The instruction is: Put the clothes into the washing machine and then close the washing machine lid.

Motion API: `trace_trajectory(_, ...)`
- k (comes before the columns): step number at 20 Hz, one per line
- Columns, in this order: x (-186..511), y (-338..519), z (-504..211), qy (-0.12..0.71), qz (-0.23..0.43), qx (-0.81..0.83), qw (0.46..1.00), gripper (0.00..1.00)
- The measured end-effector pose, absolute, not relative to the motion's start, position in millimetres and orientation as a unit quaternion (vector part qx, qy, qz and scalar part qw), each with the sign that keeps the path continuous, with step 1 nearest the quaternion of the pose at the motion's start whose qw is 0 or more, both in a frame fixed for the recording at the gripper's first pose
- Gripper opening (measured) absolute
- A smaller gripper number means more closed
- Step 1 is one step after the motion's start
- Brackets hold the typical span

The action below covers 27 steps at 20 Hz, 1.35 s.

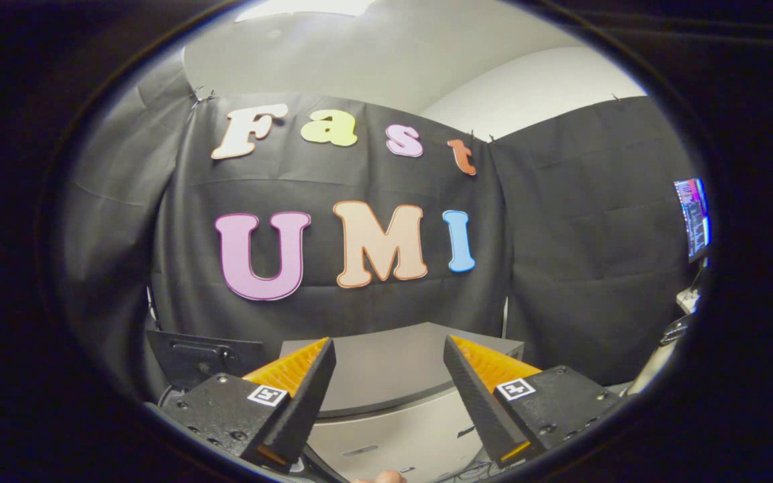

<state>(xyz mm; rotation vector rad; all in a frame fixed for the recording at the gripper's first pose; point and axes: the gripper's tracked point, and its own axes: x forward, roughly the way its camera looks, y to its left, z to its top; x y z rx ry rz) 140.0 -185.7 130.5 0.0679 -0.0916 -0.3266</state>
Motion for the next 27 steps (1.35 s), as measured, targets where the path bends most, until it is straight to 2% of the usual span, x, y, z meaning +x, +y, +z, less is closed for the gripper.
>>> trace_trajectory(9, 141, -197, 94, -0.028, -0.157, 0.040, 0.986, 0.98)
trace_trajectory(14, 149, -173, 134, -0.071, -0.152, 0.037, 0.985, 0.97)
trace_trajectory(21, 236, -30, 177, -0.093, -0.070, 0.037, 0.993, 0.97)
trace_trajectory(27, 359, 112, 130, -0.021, 0.037, 0.067, 0.997, 0.97)
